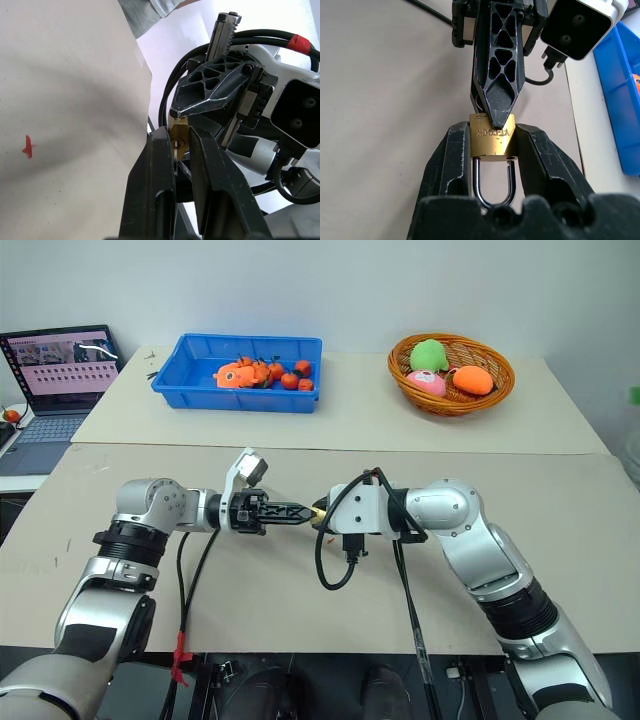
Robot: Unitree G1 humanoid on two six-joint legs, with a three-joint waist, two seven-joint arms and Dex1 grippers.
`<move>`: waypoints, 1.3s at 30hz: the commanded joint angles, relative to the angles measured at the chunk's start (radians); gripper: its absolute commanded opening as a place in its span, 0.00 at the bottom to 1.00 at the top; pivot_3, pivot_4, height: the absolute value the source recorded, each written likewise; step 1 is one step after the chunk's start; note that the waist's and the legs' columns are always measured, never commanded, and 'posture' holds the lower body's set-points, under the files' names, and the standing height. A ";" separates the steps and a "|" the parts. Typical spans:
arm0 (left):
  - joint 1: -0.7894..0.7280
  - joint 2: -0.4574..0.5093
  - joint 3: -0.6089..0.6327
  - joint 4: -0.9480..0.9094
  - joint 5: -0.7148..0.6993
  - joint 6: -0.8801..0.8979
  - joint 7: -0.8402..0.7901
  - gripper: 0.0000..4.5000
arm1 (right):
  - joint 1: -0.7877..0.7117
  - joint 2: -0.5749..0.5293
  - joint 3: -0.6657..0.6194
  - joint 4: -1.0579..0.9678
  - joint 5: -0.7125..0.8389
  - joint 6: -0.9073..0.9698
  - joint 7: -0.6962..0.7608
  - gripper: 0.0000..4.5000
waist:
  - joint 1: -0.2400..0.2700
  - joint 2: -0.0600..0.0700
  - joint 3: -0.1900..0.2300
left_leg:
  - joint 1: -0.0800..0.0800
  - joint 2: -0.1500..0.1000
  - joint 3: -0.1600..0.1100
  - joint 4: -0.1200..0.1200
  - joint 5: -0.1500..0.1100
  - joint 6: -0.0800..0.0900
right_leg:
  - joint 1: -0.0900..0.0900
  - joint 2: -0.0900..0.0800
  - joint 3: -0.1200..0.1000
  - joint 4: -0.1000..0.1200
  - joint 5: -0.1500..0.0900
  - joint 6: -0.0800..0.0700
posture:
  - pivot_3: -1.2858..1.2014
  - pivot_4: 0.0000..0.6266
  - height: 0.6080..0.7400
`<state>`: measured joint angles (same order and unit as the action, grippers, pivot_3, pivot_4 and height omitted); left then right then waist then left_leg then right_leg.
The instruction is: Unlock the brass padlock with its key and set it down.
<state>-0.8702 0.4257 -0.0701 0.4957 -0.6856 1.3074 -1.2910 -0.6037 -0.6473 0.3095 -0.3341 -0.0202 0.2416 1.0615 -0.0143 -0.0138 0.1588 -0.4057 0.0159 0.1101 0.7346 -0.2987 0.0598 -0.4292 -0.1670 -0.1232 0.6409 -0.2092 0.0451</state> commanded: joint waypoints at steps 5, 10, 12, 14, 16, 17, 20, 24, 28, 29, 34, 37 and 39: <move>-0.017 -0.011 0.023 0.000 -0.017 -0.008 0.006 0.00 | -0.014 -0.008 -0.019 -0.037 0.003 -0.028 -0.010 0.20 | 0.000 0.000 0.000 | 0.000 0.000 0.000 0.000 0.000 0.000 | 0.000 0.000 0.000 0.000 0.000 0.000 | 0.52 0.24 0.64; -0.016 -0.012 0.023 -0.002 -0.020 -0.007 0.004 0.00 | -0.014 -0.009 -0.020 -0.039 0.004 -0.027 -0.011 0.20 | 0.000 0.000 0.000 | 0.000 0.000 0.000 0.000 0.000 0.000 | 0.000 0.000 0.000 0.000 0.000 0.000 | 0.52 0.24 0.64; -0.016 -0.011 0.023 -0.004 -0.017 -0.011 0.006 0.00 | -0.014 -0.009 -0.019 -0.039 0.003 -0.027 -0.012 0.20 | 0.000 0.000 0.000 | 0.000 0.000 0.000 0.000 0.000 0.000 | 0.000 0.000 0.000 0.000 0.000 0.000 | 0.52 0.24 0.64; -0.015 -0.011 0.021 -0.005 -0.015 -0.013 0.009 0.00 | -0.013 -0.009 -0.019 -0.039 0.002 -0.027 -0.013 0.20 | 0.000 0.000 0.000 | 0.000 0.000 0.000 0.000 0.000 0.000 | 0.000 0.000 0.000 0.000 0.000 0.000 | 0.52 0.24 0.64; -0.014 -0.012 0.020 -0.007 -0.012 -0.018 0.012 0.00 | -0.009 -0.009 -0.018 -0.041 0.000 -0.025 -0.014 0.20 | 0.000 0.000 0.000 | 0.000 0.000 0.000 0.000 0.000 0.000 | 0.000 0.000 0.000 0.000 0.000 0.000 | 0.52 0.24 0.64; -0.014 -0.012 0.020 -0.008 -0.012 -0.019 0.012 0.00 | -0.007 -0.010 -0.018 -0.043 0.000 -0.024 -0.015 0.20 | 0.000 0.000 0.000 | 0.000 0.000 0.000 0.000 0.000 0.000 | 0.000 0.000 0.000 0.000 0.000 0.000 | 0.52 0.24 0.64; -0.011 -0.013 0.017 -0.013 -0.013 -0.025 0.013 0.00 | -0.001 -0.010 -0.020 -0.050 0.002 -0.019 -0.016 0.20 | 0.000 0.000 0.000 | 0.000 0.000 0.000 0.000 0.000 0.000 | 0.000 0.000 0.000 0.000 0.000 0.000 | 0.52 0.24 0.64; -0.007 -0.015 0.018 -0.017 -0.016 -0.025 0.017 0.00 | -0.002 -0.008 -0.027 -0.062 0.013 -0.005 -0.018 0.20 | 0.000 0.000 0.000 | 0.000 0.000 0.000 0.000 0.000 0.000 | 0.000 0.000 0.000 0.000 0.000 0.000 | 0.52 0.24 0.64; -0.005 -0.016 0.017 -0.017 -0.016 -0.026 0.019 0.00 | -0.007 -0.001 -0.031 -0.068 0.024 0.004 -0.021 0.49 | 0.000 0.000 0.000 | 0.000 0.000 0.000 0.000 0.000 0.000 | 0.000 0.000 0.000 0.000 0.000 0.000 | 0.52 0.24 0.64; -0.005 -0.015 0.016 -0.018 -0.017 -0.027 0.019 0.00 | -0.007 0.000 -0.031 -0.069 0.024 0.002 -0.023 0.55 | 0.000 0.000 0.000 | 0.000 0.000 0.000 0.000 0.000 0.000 | 0.000 0.000 0.000 0.000 0.000 0.000 | 0.52 0.24 0.64; -0.001 -0.011 0.017 -0.020 -0.019 -0.024 0.021 0.00 | -0.012 0.007 -0.027 -0.078 0.025 -0.001 -0.037 0.86 | 0.000 0.000 0.000 | 0.000 0.000 0.000 0.000 0.000 0.000 | 0.000 0.000 0.000 0.000 0.000 0.000 | 0.52 0.24 0.64; 0.003 -0.007 0.017 -0.024 -0.019 -0.025 0.020 0.00 | -0.008 0.002 -0.027 -0.075 0.023 -0.010 -0.034 0.86 | 0.000 0.000 0.000 | 0.000 0.000 0.000 0.000 0.000 0.000 | 0.000 0.000 0.000 0.000 0.000 0.000 | 0.52 0.24 0.64; 0.004 -0.006 0.018 -0.025 -0.019 -0.025 0.021 0.00 | 0.007 -0.017 -0.041 -0.059 0.027 -0.027 -0.026 0.86 | 0.001 0.000 0.000 | 0.000 0.000 0.000 0.000 0.000 0.000 | 0.000 0.000 0.000 0.000 0.000 0.000 | 0.52 0.24 0.64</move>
<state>-0.8647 0.4117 -0.0636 0.4952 -0.6908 1.2874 -1.2647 -0.6012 -0.6459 0.3048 -0.3752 -0.0053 0.2447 1.0360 -0.0136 -0.0138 0.1588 -0.4057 0.0158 0.1101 0.7347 -0.2987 0.0598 -0.4292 -0.1670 -0.1233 0.6408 -0.2092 0.0451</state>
